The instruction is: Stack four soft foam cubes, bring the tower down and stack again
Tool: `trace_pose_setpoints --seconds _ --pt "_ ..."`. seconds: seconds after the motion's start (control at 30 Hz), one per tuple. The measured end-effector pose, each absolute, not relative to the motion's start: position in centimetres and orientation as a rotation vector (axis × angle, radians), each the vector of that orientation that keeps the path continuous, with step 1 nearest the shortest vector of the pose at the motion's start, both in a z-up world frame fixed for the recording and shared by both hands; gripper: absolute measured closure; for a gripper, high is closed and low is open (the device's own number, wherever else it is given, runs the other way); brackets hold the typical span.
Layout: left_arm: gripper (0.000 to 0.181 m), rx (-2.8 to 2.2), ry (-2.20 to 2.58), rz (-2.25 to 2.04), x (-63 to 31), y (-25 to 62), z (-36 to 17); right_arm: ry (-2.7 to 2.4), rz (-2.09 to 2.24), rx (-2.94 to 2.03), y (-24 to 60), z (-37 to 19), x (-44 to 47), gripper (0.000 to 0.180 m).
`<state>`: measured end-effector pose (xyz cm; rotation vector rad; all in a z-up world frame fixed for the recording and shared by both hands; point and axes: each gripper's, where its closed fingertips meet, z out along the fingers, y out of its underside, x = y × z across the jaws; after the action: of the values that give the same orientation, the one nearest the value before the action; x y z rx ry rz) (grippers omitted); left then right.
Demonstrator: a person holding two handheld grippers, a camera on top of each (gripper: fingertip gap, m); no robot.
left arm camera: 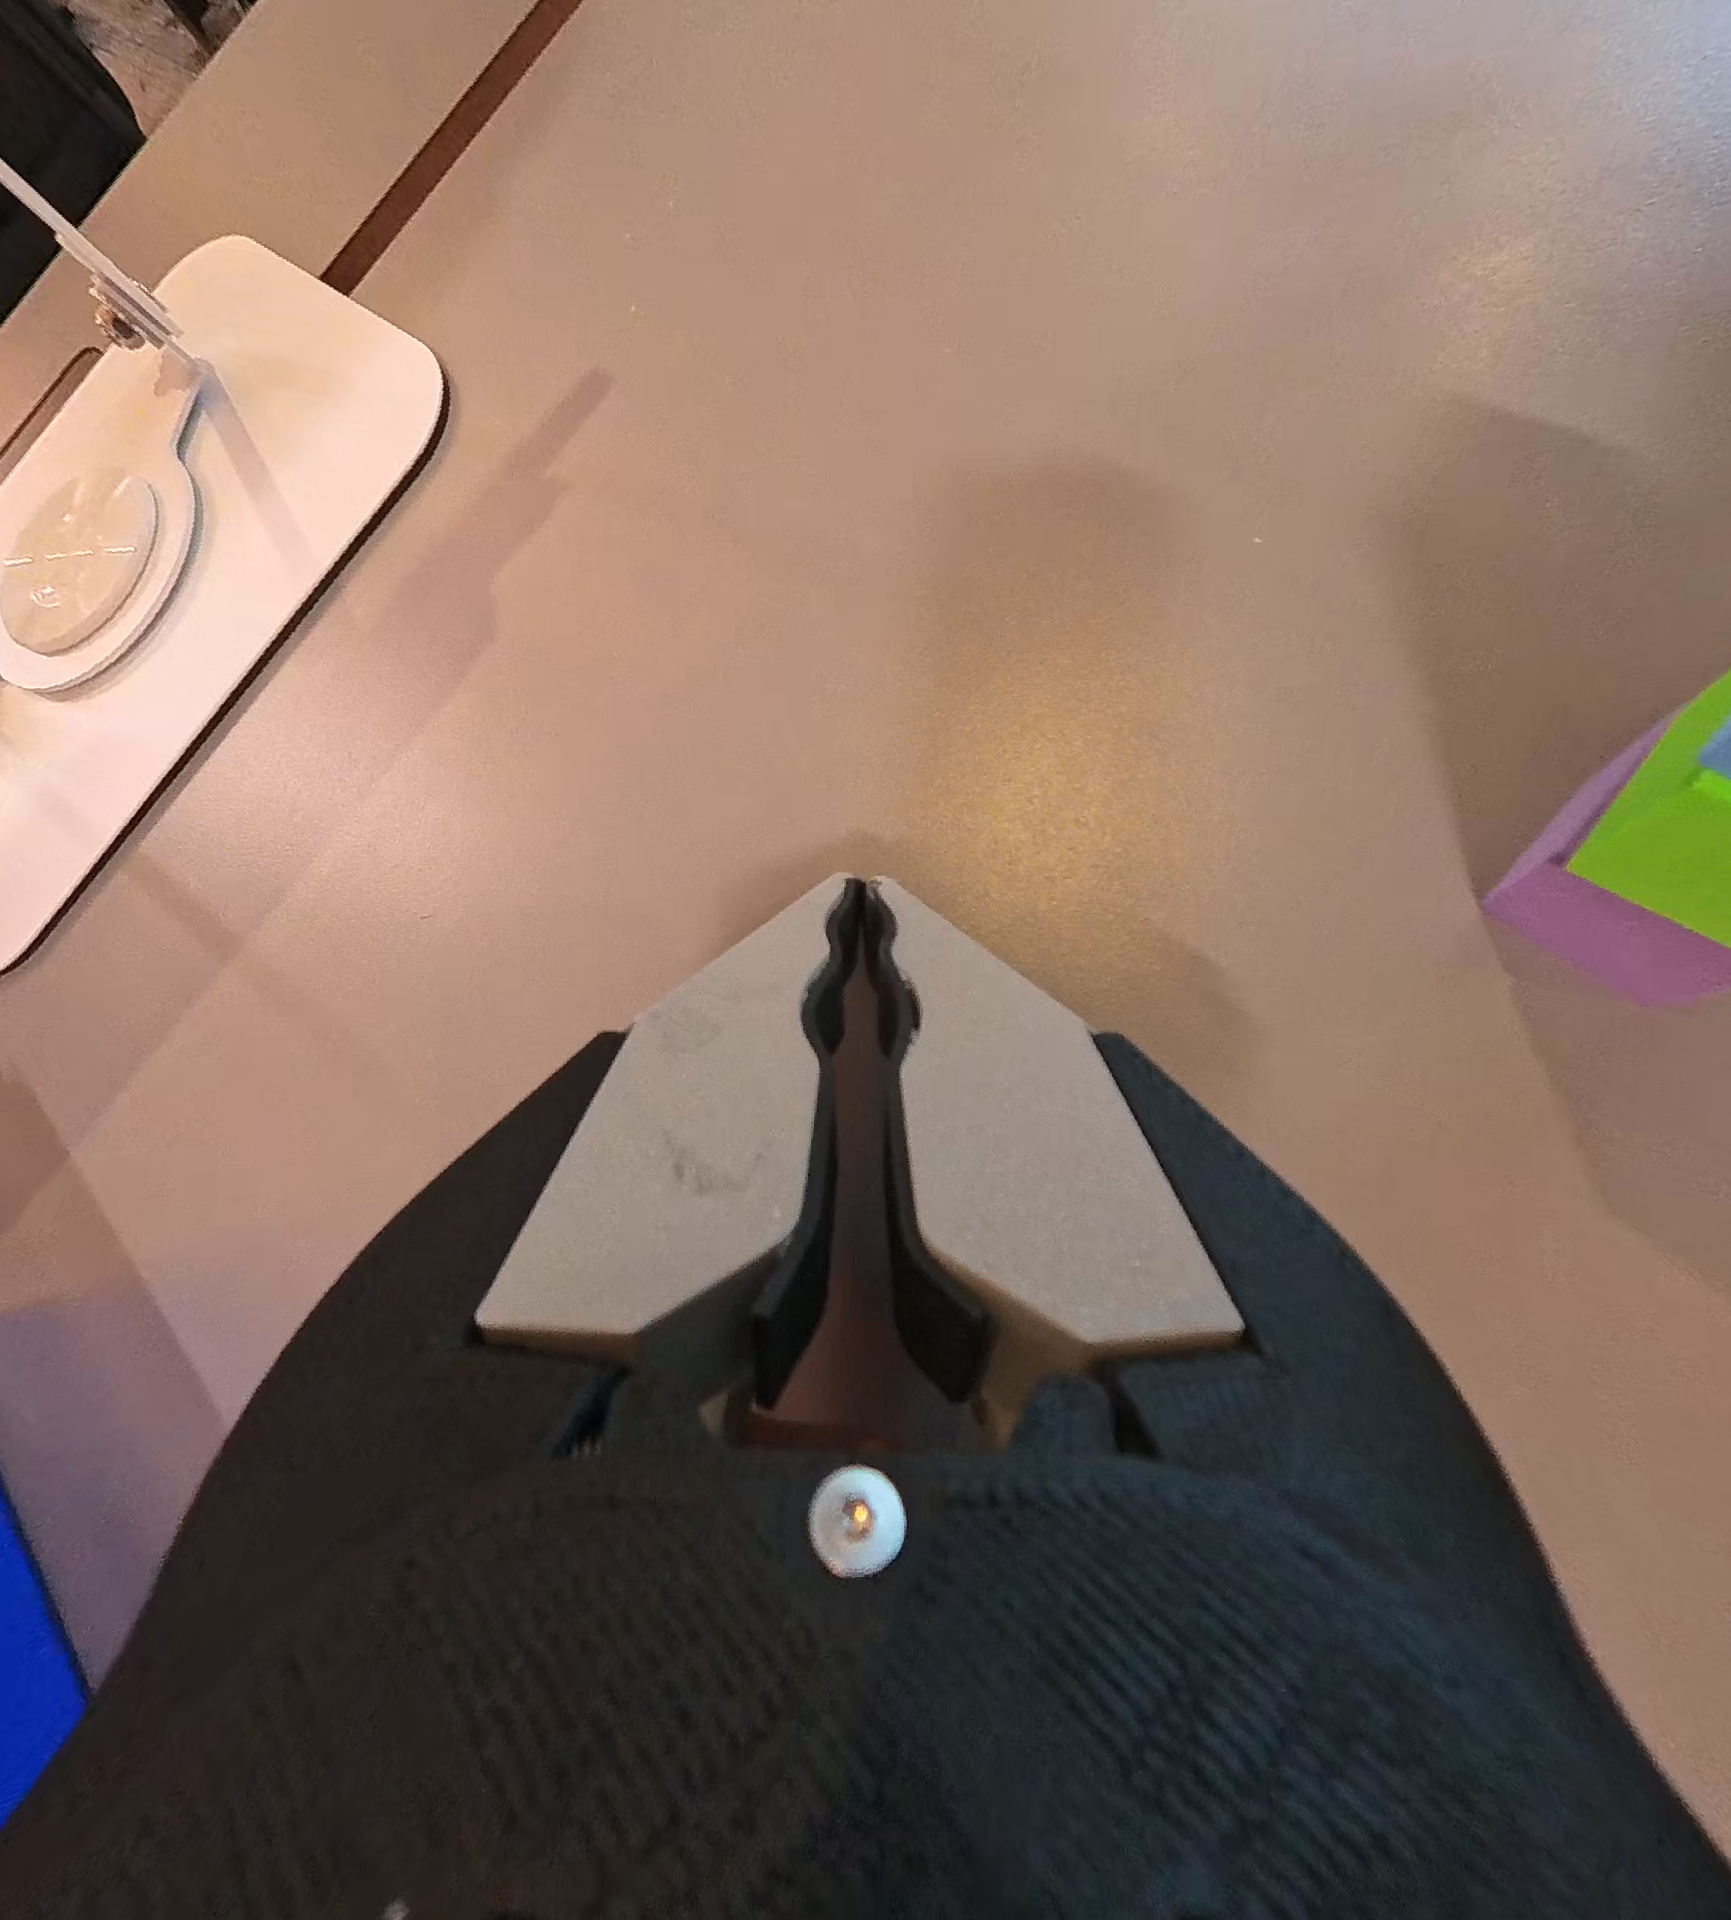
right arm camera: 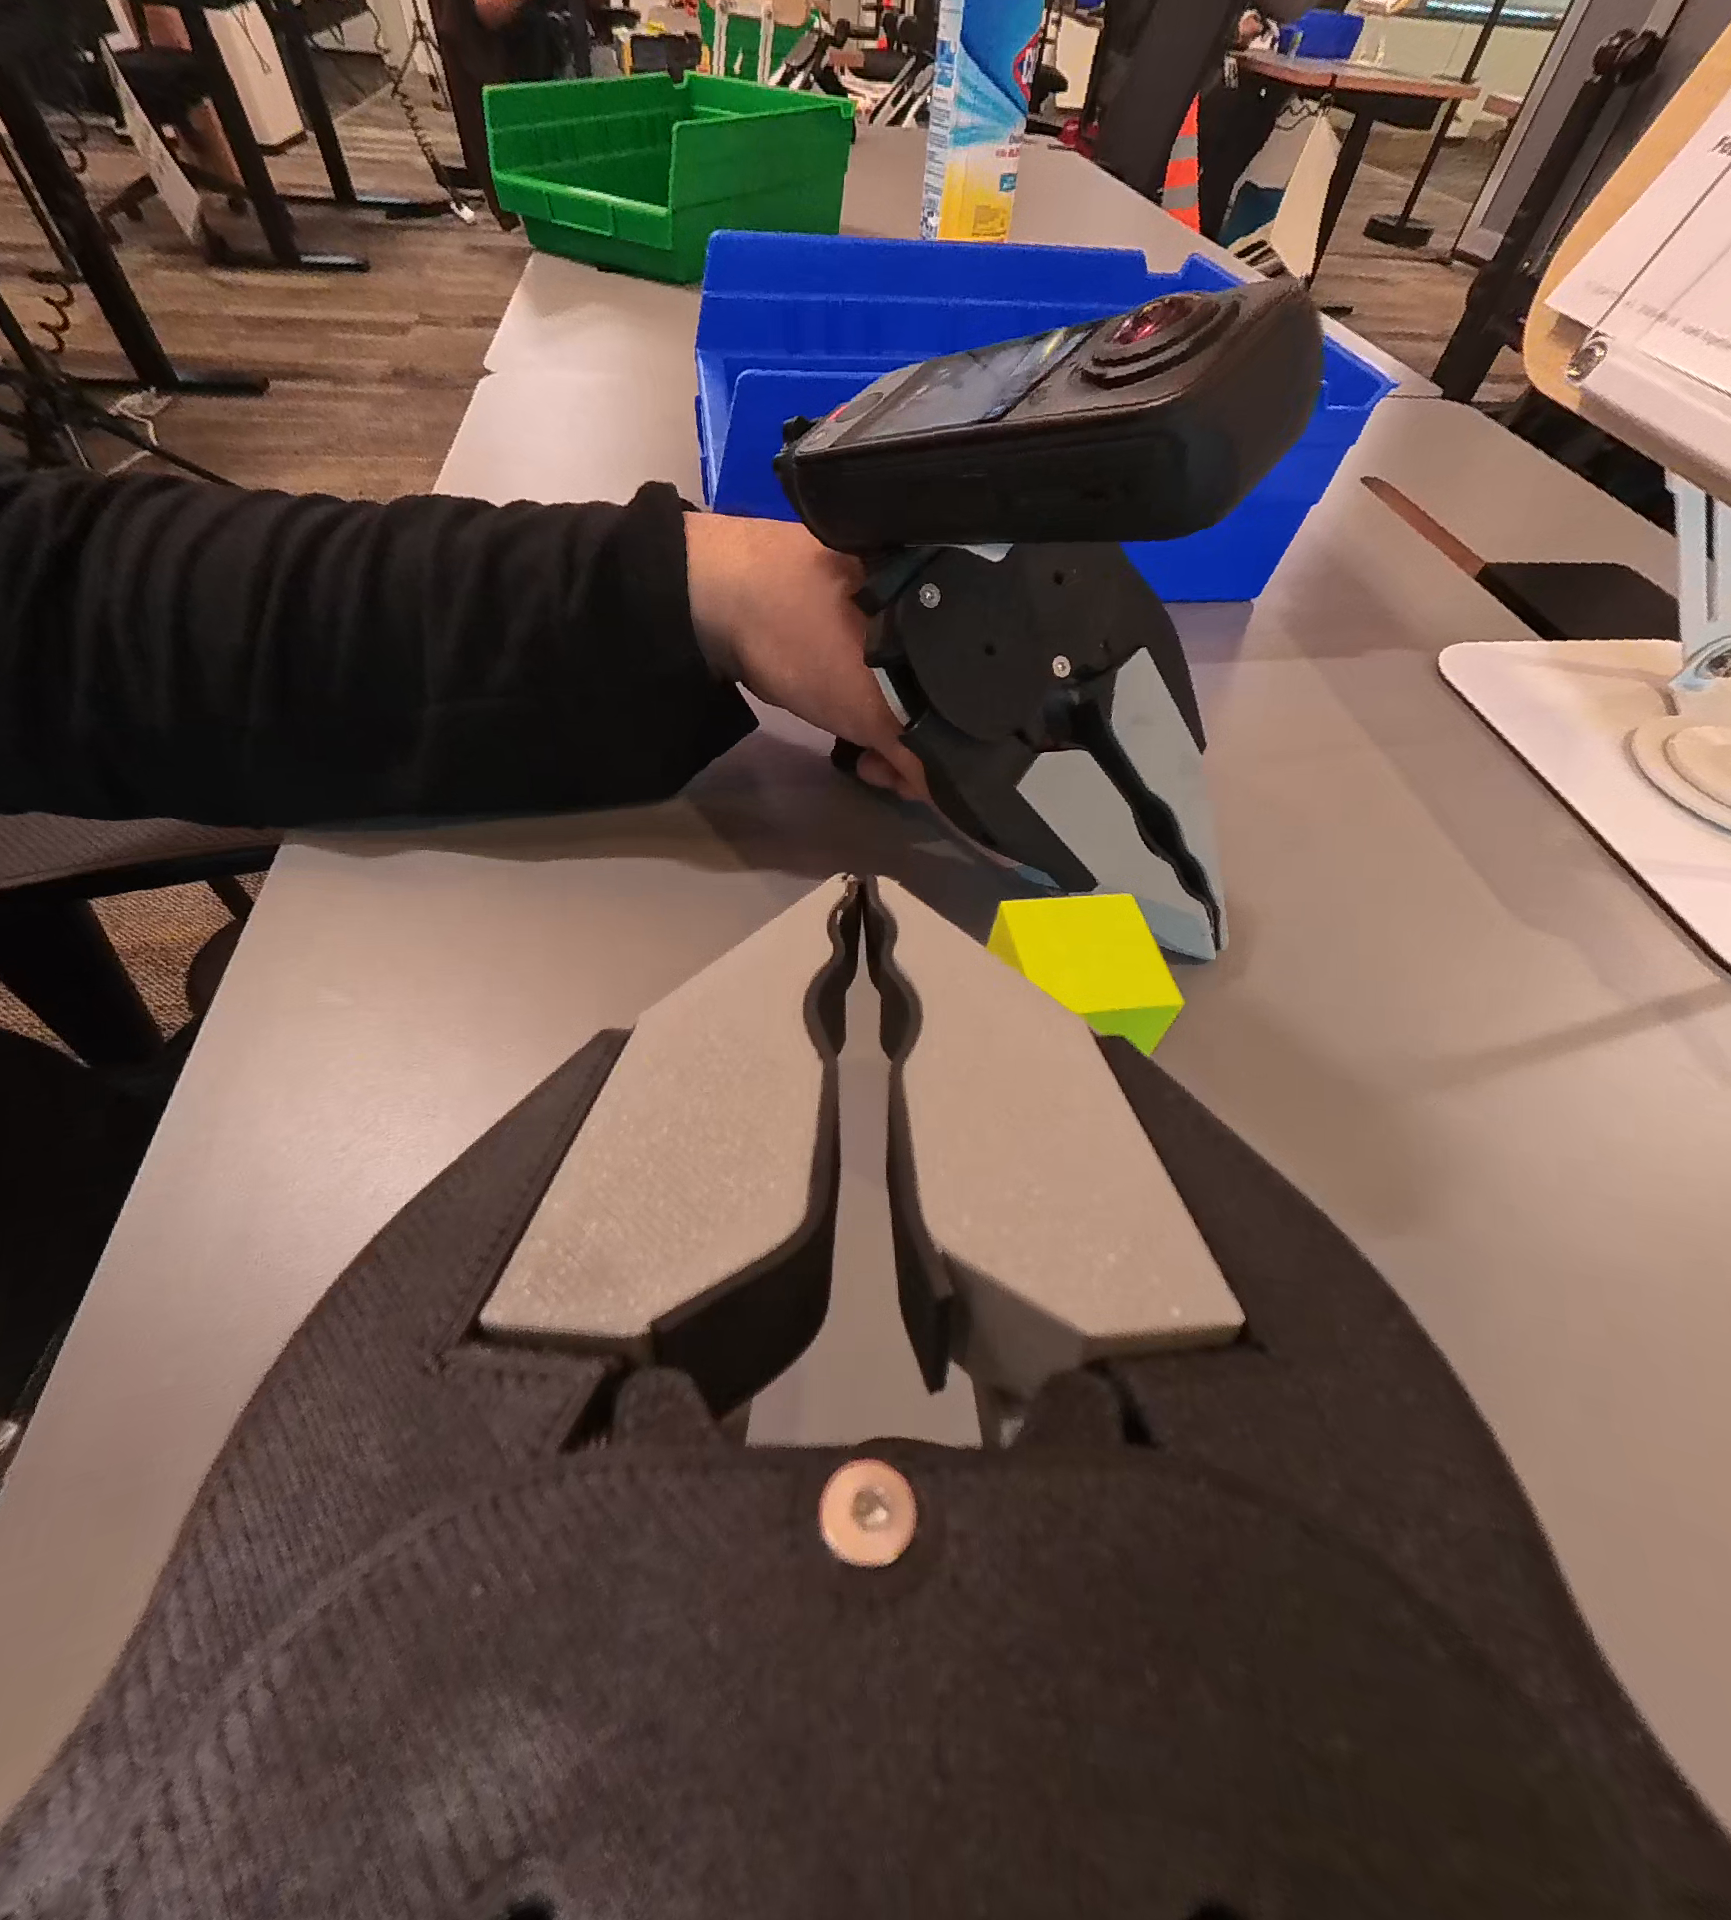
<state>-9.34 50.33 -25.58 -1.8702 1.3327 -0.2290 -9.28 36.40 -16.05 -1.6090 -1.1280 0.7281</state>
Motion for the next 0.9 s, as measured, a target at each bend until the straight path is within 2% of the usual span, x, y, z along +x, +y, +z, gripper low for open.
trace_pose_setpoints --seconds 0.6,0.77,0.9 --pt "0.181 -1.87 1.331 -0.224 -9.3 50.3 -25.6 -1.353 0.623 -1.853 36.5 -22.6 -8.2 0.18" --pt "0.181 -1.868 1.332 -0.22 -9.3 50.3 -25.6 -1.28 0.444 -1.929 38.7 -24.0 -7.2 0.18" --pt "0.181 -1.868 1.332 -0.221 -9.3 50.3 -25.6 -1.119 0.342 -1.911 41.0 -22.9 -6.0 0.18"
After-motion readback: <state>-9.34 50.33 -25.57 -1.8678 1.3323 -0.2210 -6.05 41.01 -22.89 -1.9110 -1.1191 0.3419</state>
